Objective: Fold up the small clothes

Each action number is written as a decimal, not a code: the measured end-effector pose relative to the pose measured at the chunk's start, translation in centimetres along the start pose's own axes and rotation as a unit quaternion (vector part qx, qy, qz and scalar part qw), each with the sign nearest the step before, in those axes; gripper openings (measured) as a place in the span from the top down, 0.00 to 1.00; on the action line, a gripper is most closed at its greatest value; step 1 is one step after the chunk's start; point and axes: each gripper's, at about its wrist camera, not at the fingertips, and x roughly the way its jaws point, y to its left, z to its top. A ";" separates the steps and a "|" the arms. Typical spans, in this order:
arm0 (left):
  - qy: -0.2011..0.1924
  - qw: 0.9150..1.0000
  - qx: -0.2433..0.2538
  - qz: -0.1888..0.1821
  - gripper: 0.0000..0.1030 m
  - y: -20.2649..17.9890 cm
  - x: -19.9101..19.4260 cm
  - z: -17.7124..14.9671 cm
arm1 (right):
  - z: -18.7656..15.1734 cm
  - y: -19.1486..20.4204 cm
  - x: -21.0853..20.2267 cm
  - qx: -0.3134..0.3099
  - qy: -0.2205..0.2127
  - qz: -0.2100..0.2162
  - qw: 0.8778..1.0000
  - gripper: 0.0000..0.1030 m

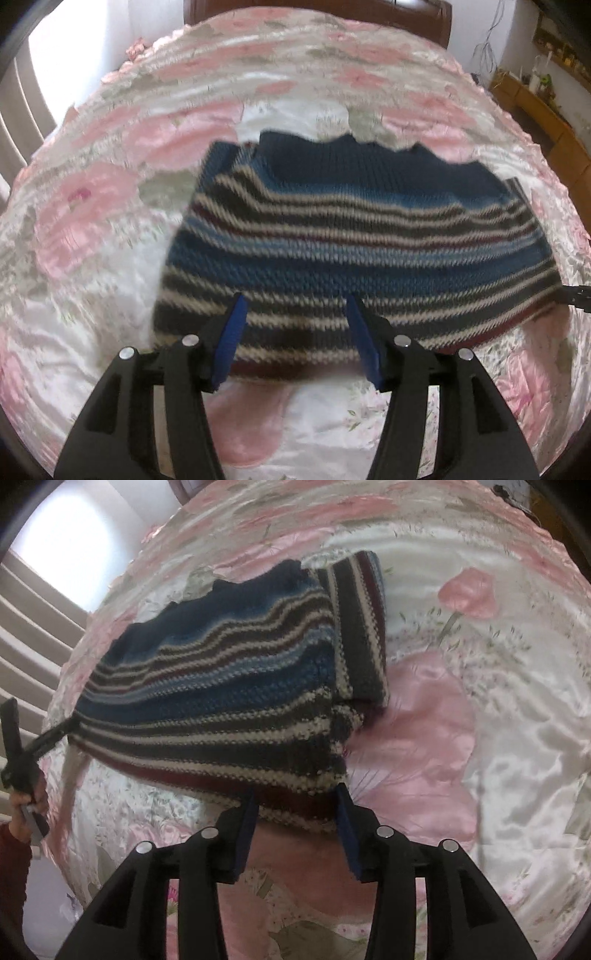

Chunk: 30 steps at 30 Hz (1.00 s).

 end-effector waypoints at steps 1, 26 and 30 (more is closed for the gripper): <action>0.007 1.000 0.000 0.001 0.46 -0.1 0.4 -0.2 | 0.0 -0.1 0.0 -0.001 -0.003 -0.003 1.000 0.75; 0.064 0.998 0.014 -0.005 0.42 -1.0 3.0 -0.8 | 0.4 -2.0 -2.3 0.020 -0.023 0.004 1.000 0.71; 0.044 0.999 0.005 -0.028 0.39 -1.8 1.6 1.0 | 3.6 -1.6 -3.0 0.029 -0.049 0.007 0.998 0.71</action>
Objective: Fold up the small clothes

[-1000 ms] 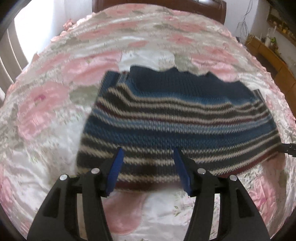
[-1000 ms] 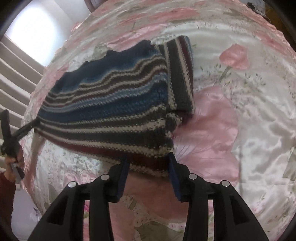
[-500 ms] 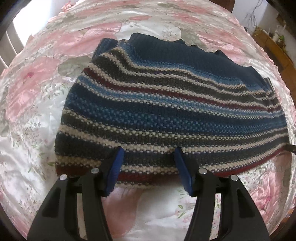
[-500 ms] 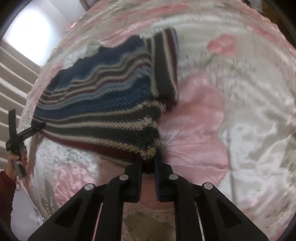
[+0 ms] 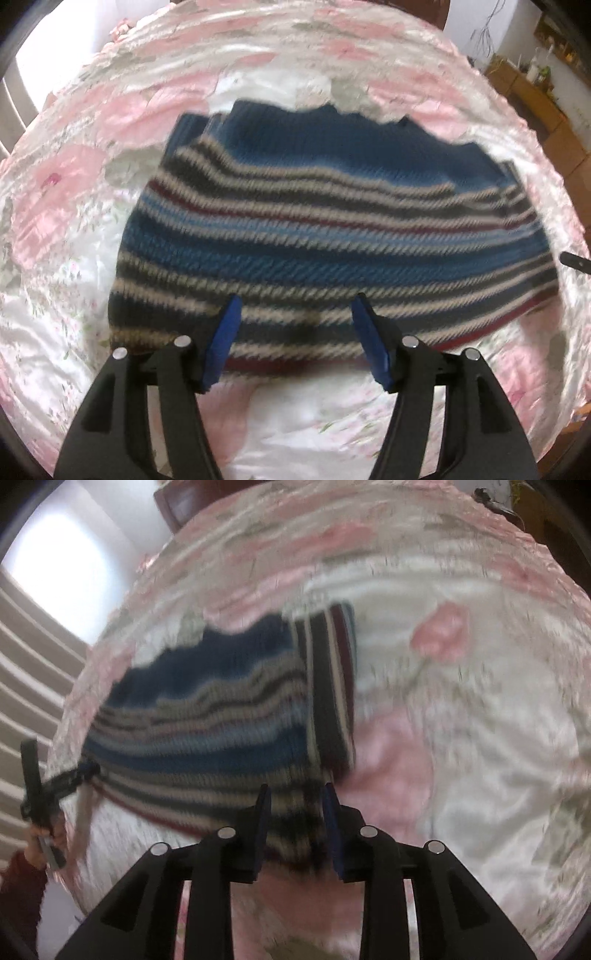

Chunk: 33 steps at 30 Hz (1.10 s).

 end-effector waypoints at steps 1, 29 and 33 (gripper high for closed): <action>-0.008 1.000 -0.002 0.002 0.39 -0.2 -0.1 0.7 | 0.9 0.3 0.3 0.003 -0.001 0.003 1.000 0.71; -0.004 0.999 -0.018 0.033 0.37 0.8 6.1 4.4 | 5.7 0.0 8.3 0.028 0.016 -0.053 0.998 0.88; -0.002 0.999 -0.018 0.038 0.36 0.7 6.3 4.4 | 5.8 0.0 8.1 0.029 0.016 -0.049 0.998 0.80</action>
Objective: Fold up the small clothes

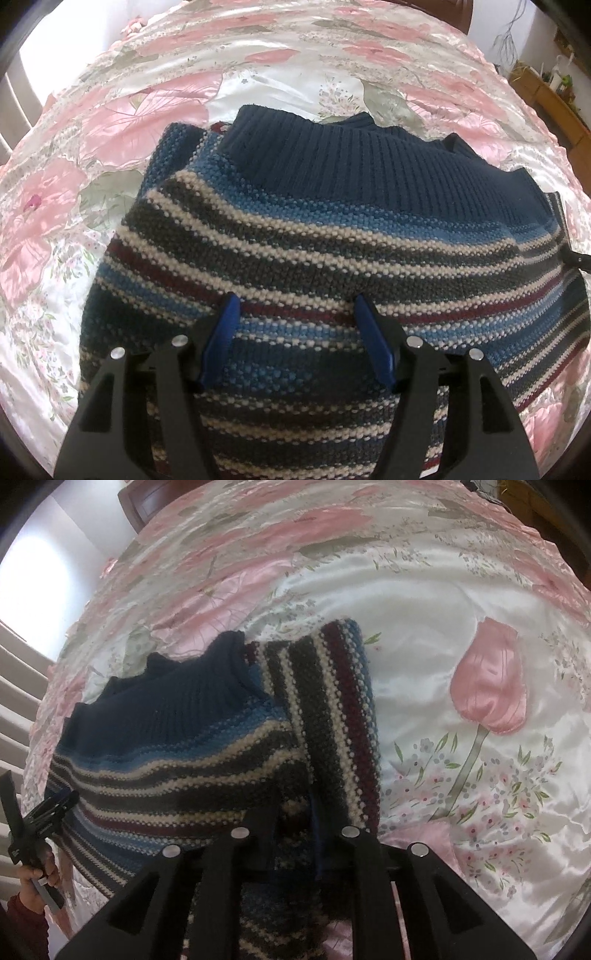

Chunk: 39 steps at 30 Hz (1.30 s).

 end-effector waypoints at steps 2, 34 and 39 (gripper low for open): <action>0.001 1.000 0.002 0.002 0.37 -0.1 0.0 0.1 | -0.2 0.1 -0.6 0.004 0.000 0.008 1.000 0.70; 0.008 1.000 0.004 -0.016 0.26 -0.2 -0.8 -0.9 | -3.9 -0.7 -3.2 0.006 -0.007 0.047 0.999 0.67; 0.007 1.000 0.008 -0.016 0.26 -0.2 -0.7 -0.9 | -4.1 -1.2 -2.7 0.011 0.001 0.034 0.999 0.67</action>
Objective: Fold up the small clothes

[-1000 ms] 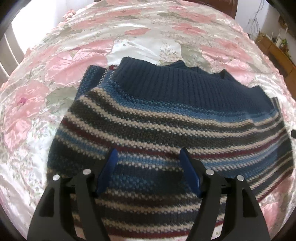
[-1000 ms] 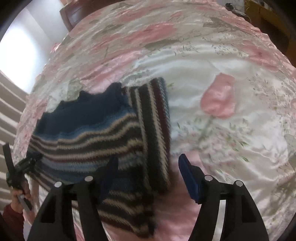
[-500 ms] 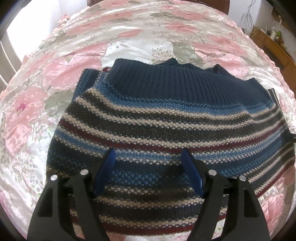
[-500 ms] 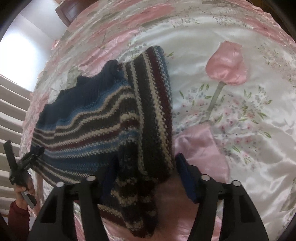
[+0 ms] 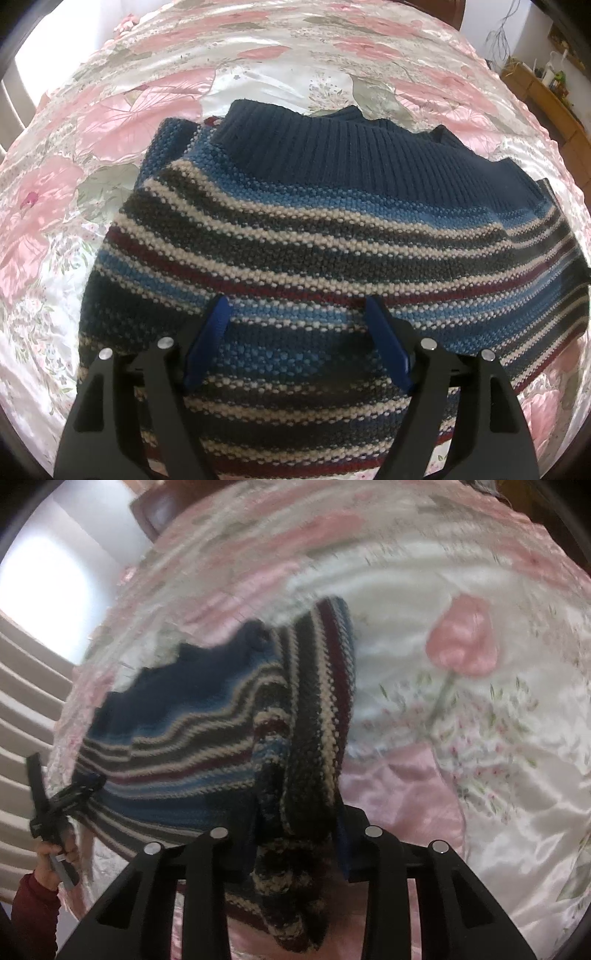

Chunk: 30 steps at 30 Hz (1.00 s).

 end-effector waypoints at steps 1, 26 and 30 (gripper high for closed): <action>0.000 1.000 0.000 0.000 0.26 0.0 0.0 0.0 | -0.2 -0.3 0.5 0.005 0.005 -0.002 1.000 0.67; 0.006 1.000 0.002 0.007 0.23 -0.2 0.7 0.3 | 0.0 -0.1 0.9 0.055 0.013 -0.029 0.998 0.67; 0.005 1.000 0.005 0.001 0.23 -0.1 -0.5 0.8 | 1.0 2.6 -1.0 0.050 0.009 -0.032 0.998 0.68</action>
